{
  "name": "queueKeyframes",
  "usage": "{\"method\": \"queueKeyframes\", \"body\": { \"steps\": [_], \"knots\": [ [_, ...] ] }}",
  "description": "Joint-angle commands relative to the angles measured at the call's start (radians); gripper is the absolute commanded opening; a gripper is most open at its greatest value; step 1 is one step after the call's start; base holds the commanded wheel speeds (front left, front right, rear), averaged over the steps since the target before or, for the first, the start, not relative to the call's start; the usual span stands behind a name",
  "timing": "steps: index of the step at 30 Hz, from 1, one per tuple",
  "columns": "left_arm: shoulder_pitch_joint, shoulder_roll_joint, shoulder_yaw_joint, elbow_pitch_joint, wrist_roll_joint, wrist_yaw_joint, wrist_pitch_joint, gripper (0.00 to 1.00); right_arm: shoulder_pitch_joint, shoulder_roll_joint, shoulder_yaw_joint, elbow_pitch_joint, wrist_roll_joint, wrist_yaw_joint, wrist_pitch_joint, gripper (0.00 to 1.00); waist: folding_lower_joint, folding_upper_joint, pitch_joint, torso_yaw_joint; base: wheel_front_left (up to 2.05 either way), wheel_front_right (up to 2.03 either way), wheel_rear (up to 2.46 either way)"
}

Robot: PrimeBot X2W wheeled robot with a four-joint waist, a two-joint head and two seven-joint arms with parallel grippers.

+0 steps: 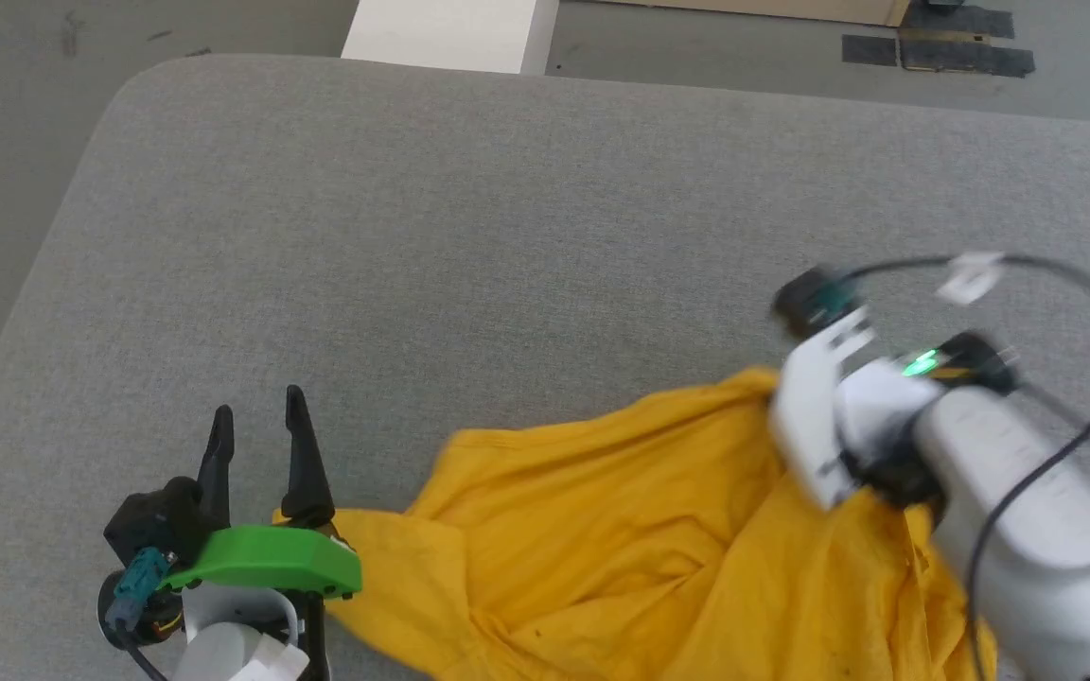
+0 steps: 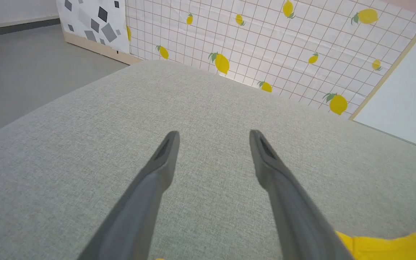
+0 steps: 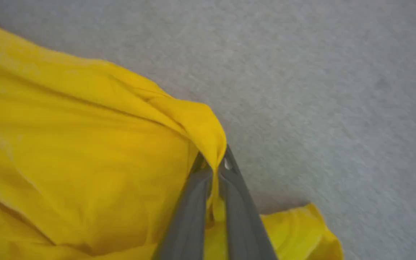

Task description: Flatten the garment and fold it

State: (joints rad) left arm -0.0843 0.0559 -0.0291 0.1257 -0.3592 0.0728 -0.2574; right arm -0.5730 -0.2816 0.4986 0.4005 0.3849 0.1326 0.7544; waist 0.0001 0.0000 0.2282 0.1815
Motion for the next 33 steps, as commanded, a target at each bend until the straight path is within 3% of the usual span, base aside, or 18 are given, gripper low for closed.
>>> {"method": "queueKeyframes", "body": {
  "steps": [1,9,14,15,16,21,27,33],
  "knots": [
    [-0.018,-0.004,0.000,0.000,-0.005,0.005,-0.004,1.00,-0.039,-0.018,-0.053,0.024,-0.014,-0.002,-0.016,0.00,-0.0001,0.0000,-0.003,-0.005,0.00,0.00,0.00],
    [-0.027,-0.005,-0.008,0.007,-0.007,0.000,-0.004,1.00,-0.117,-0.079,-0.481,0.162,-0.167,-0.002,-0.089,0.00,-0.0001,0.0000,-0.009,-0.005,0.00,0.00,0.00],
    [-0.016,-0.005,-0.005,0.011,-0.011,0.000,-0.004,1.00,-0.093,-0.057,-0.748,0.225,-0.333,-0.002,-0.132,0.00,-0.0001,0.0000,-0.015,-0.008,0.00,0.00,0.00],
    [-0.012,-0.005,-0.004,0.013,-0.011,0.000,-0.004,1.00,-0.083,-0.043,-0.780,0.232,-0.362,-0.002,-0.137,0.26,-0.0001,0.0000,-0.019,-0.011,0.00,0.00,0.00],
    [-0.009,-0.005,-0.002,0.014,-0.012,0.000,-0.004,1.00,-0.075,-0.031,-0.794,0.236,-0.380,-0.002,-0.139,1.00,-0.0001,0.0000,-0.022,-0.014,0.00,0.00,0.00],
    [0.002,-0.002,0.002,0.025,-0.008,-0.003,-0.004,1.00,-0.040,0.040,-0.844,0.161,-0.355,-0.002,-0.274,1.00,-0.0001,0.0000,-0.055,-0.036,0.00,0.00,0.00],
    [0.016,0.006,0.001,0.038,-0.012,-0.008,-0.003,1.00,0.120,0.091,-0.798,-0.016,-0.236,-0.002,-0.453,1.00,-0.0001,0.0000,-0.113,-0.076,0.00,0.00,0.00],
    [0.014,0.005,-0.015,0.040,-0.035,-0.017,0.029,1.00,0.351,0.151,-0.789,-0.181,-0.174,-0.002,-0.477,1.00,-0.0001,0.0000,-0.136,-0.136,0.00,0.00,0.00]
  ]
}}
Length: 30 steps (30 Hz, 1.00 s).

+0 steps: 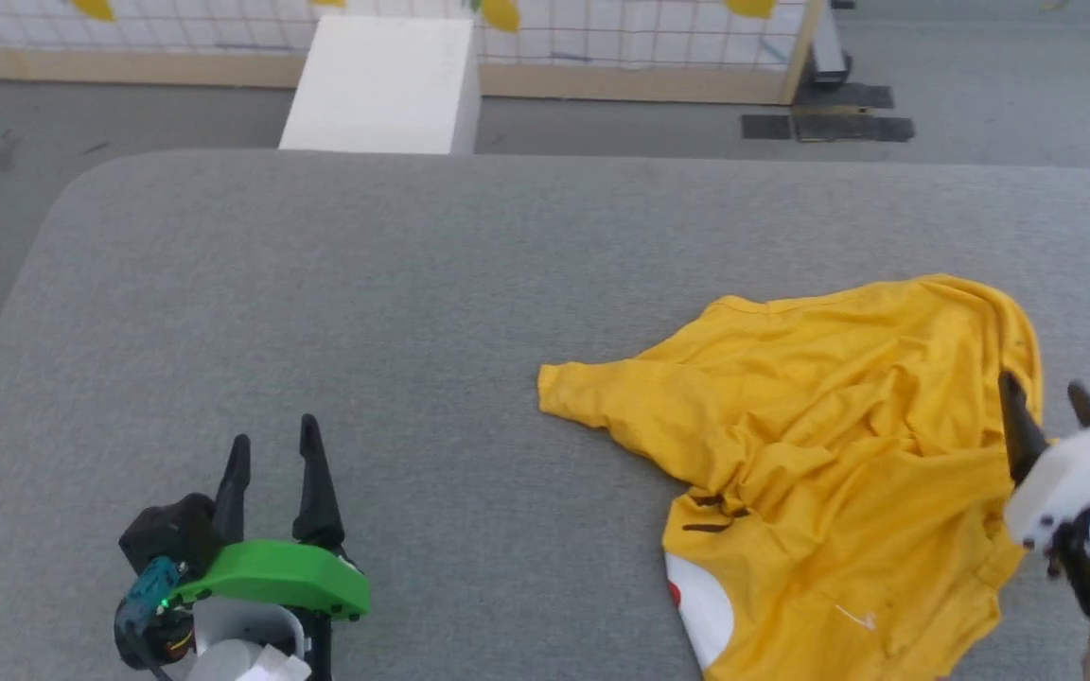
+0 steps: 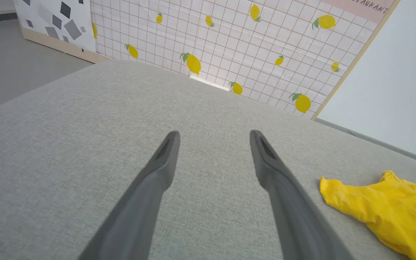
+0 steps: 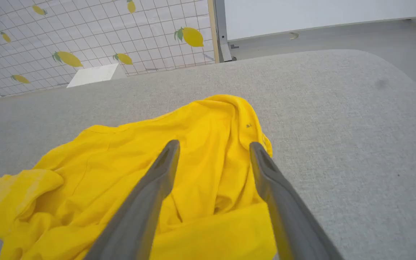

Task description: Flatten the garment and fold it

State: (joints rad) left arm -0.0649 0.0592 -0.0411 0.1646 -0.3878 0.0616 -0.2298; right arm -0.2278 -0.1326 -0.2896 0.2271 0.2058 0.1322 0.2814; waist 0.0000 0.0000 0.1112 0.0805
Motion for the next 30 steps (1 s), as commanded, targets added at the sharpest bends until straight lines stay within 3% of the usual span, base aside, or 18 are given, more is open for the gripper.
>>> {"method": "queueKeyframes", "body": {
  "steps": [1,5,8,11,17,25,26,27,30],
  "knots": [
    [-0.016,0.001,-0.010,0.000,-0.010,-0.006,0.011,1.00,0.030,0.010,-0.003,-0.029,0.010,-0.002,-0.003,1.00,0.0000,0.0000,-0.018,-0.045,0.00,0.00,0.00],
    [-0.116,-0.002,-0.058,0.018,-0.029,-0.017,0.090,1.00,0.094,0.034,-0.005,-0.101,0.016,-0.002,0.018,1.00,0.0000,0.0000,0.010,-0.093,0.00,0.00,0.00],
    [-0.251,-0.003,-0.105,0.083,-0.035,-0.015,0.217,1.00,0.098,0.044,0.003,-0.138,0.017,-0.002,0.033,1.00,0.0000,0.0000,0.043,-0.133,0.00,0.00,0.00],
    [-0.390,-0.005,-0.144,0.165,-0.035,0.014,0.373,1.00,0.086,0.051,0.007,-0.158,0.019,-0.002,0.040,1.00,0.0000,0.0000,0.077,-0.174,0.00,0.00,0.00],
    [-0.569,0.005,-0.233,0.371,0.003,0.114,0.770,1.00,0.067,0.061,0.013,-0.154,0.021,-0.002,0.033,1.00,0.0000,0.0000,0.123,-0.242,0.00,0.00,0.00],
    [-0.592,0.047,-0.308,0.452,0.052,0.136,1.006,1.00,0.065,0.067,0.004,-0.128,0.025,-0.002,0.006,1.00,0.0000,0.0000,0.145,-0.271,0.00,0.00,0.00],
    [-0.588,0.050,-0.316,0.453,0.055,0.133,1.017,0.37,0.065,0.068,0.002,-0.126,0.026,-0.002,0.004,1.00,0.0000,0.0000,0.145,-0.269,0.00,0.00,0.00],
    [-0.581,0.050,-0.325,0.450,0.055,0.127,1.027,0.00,0.065,0.069,-0.001,-0.125,0.026,-0.002,0.001,1.00,0.0000,0.0000,0.143,-0.264,0.00,0.00,0.00],
    [-0.563,0.041,-0.321,0.423,0.033,0.116,1.009,0.00,0.066,0.070,-0.001,-0.118,0.022,-0.002,-0.004,1.00,0.0000,0.0000,0.134,-0.245,0.00,0.00,0.00]
  ]
}}
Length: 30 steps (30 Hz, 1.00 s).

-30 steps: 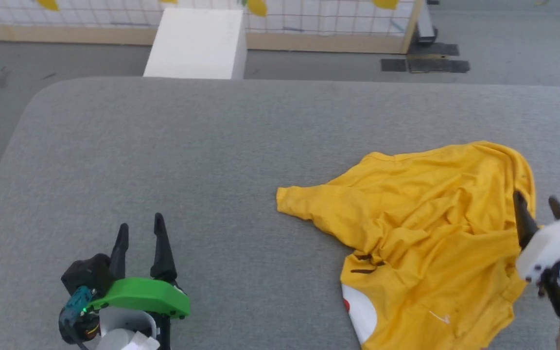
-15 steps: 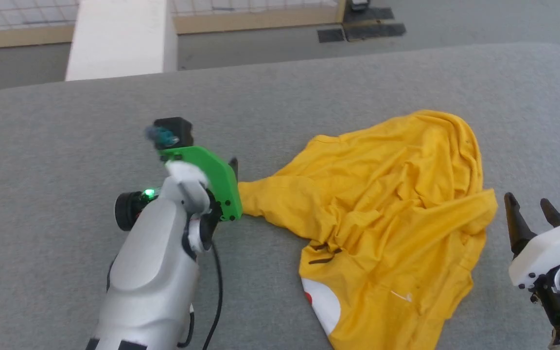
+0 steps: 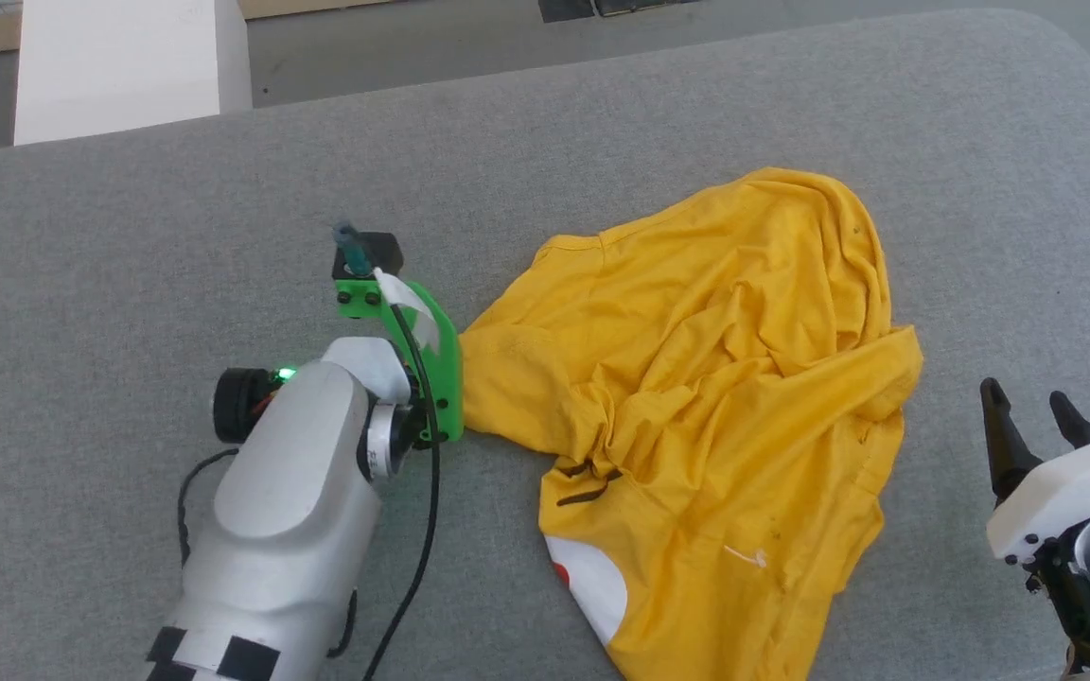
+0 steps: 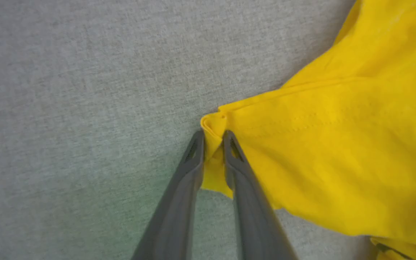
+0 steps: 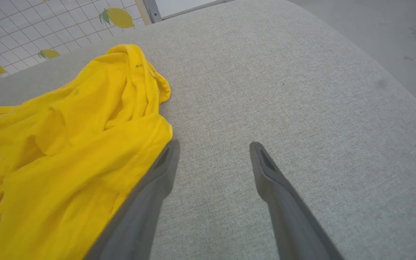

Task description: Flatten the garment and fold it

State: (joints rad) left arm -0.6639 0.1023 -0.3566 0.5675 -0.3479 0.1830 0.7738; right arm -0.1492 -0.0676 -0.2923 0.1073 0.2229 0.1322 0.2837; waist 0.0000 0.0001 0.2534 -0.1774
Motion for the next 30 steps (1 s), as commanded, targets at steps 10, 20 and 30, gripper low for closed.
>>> {"method": "queueKeyframes", "body": {
  "steps": [10,20,30],
  "knots": [
    [0.153,-0.036,0.172,-0.324,-0.204,-0.007,-0.263,0.00,0.014,0.010,0.009,0.028,-0.002,-0.002,0.001,1.00,0.0000,-0.0001,-0.096,0.128,0.00,0.00,0.00],
    [0.534,0.027,0.417,-0.562,-0.249,0.164,-0.346,0.00,0.043,0.014,0.011,0.019,-0.010,-0.002,0.024,1.00,0.0000,-0.0001,-0.150,0.213,0.00,0.00,0.00],
    [0.668,0.003,0.495,-0.414,-0.326,0.168,-0.375,1.00,0.054,0.016,0.027,0.026,-0.016,-0.002,0.047,1.00,0.0000,-0.0001,-0.161,0.213,0.00,0.00,0.00]
  ]
}}
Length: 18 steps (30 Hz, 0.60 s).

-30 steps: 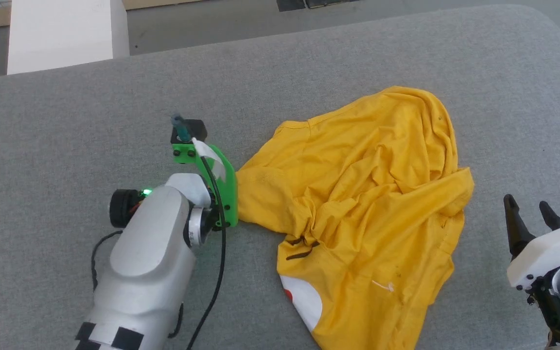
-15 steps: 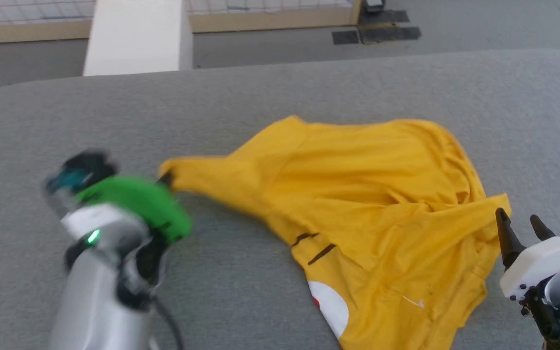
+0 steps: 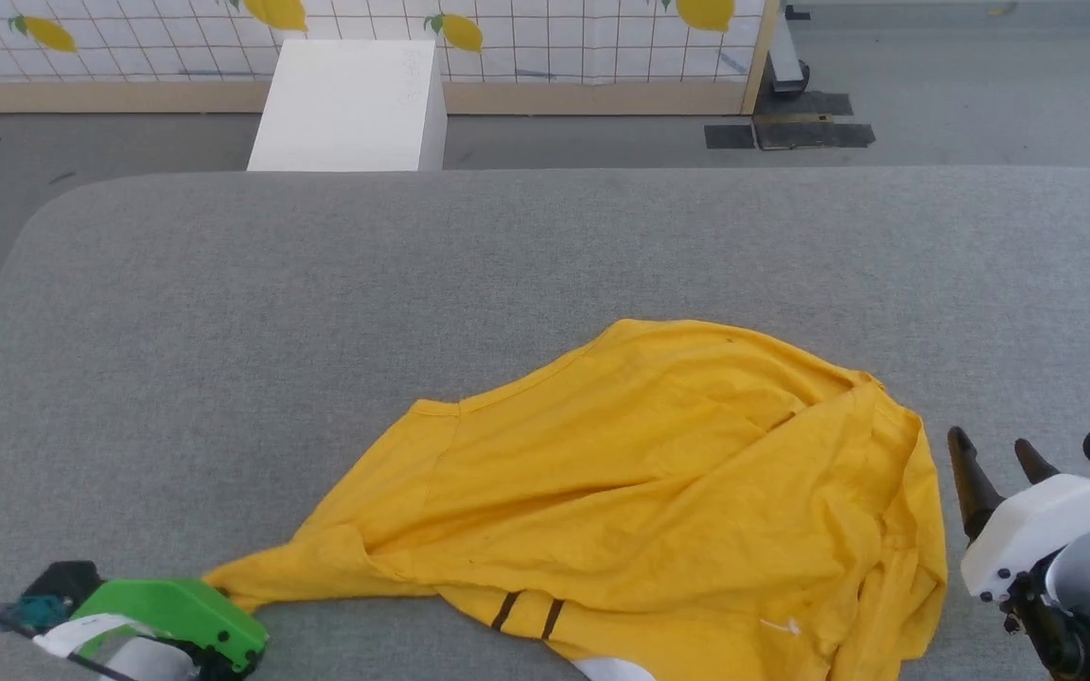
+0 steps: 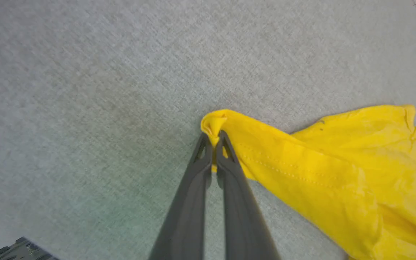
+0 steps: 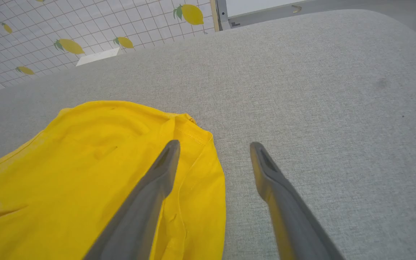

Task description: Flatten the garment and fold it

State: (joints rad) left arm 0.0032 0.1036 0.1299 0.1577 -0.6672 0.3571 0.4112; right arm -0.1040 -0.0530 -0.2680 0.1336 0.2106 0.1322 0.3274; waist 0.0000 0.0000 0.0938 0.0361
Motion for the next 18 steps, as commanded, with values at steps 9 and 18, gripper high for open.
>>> {"method": "queueKeyframes", "body": {
  "steps": [9,18],
  "knots": [
    [0.002,0.064,-0.014,-0.139,0.194,-0.120,-0.463,1.00,-0.087,-0.068,0.081,-0.011,-0.015,-0.002,0.104,1.00,0.0000,0.0000,0.028,0.011,0.00,0.00,0.00],
    [-0.019,0.022,-0.138,-0.078,0.292,-0.206,-0.652,1.00,-0.334,-0.224,0.300,0.130,-0.051,-0.002,0.337,1.00,0.0000,0.0000,0.129,0.055,0.00,0.00,0.00]
  ]
}}
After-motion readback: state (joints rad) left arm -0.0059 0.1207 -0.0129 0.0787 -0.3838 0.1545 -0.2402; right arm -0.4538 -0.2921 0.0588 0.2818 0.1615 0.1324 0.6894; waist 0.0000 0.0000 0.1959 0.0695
